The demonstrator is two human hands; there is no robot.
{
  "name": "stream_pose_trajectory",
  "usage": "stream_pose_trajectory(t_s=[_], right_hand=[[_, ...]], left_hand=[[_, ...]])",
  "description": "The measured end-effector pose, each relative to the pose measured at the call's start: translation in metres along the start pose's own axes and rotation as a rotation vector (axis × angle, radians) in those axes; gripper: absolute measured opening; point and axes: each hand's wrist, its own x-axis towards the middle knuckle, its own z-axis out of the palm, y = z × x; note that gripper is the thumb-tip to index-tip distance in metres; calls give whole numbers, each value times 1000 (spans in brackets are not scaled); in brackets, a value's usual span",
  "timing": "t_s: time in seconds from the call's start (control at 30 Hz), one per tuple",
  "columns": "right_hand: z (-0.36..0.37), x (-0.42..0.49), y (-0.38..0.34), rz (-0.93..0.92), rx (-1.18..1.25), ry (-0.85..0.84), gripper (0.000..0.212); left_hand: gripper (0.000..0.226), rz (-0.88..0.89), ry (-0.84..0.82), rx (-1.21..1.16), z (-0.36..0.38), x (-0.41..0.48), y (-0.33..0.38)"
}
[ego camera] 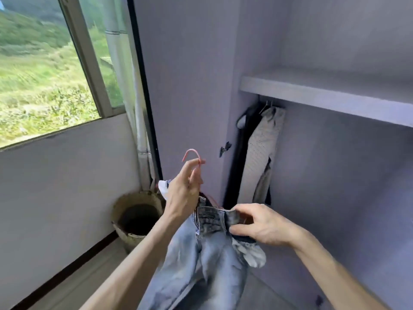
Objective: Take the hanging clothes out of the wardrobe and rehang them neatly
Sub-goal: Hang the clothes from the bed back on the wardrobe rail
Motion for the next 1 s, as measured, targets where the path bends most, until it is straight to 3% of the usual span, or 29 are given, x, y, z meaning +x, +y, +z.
stream_pose_trajectory(t_s=[0.2,0.37,0.53,0.7,0.8,0.9,1.0], right_hand=[[-51,-30,33,152,-195,253,24],[-72,-45,55,347,-372,259,28],[-80,-46,51,326,-185,247,10],[-77,-33,51,372,-210,307,19],[-68,-26,54,385,-51,332,19],[-58,-20,58,362,166,425,19],[-51,-11,59,368,384,506,18]], left_hand=[[31,-52,-44,-134,67,27,28],[28,-106,-85,-212,96,57,41],[35,-86,-175,-215,114,85,53],[51,-48,-291,-248,129,111,63],[56,8,-416,-205,143,129,65],[56,165,-671,-27,150,149,74],[62,316,-874,301,155,168,73]])
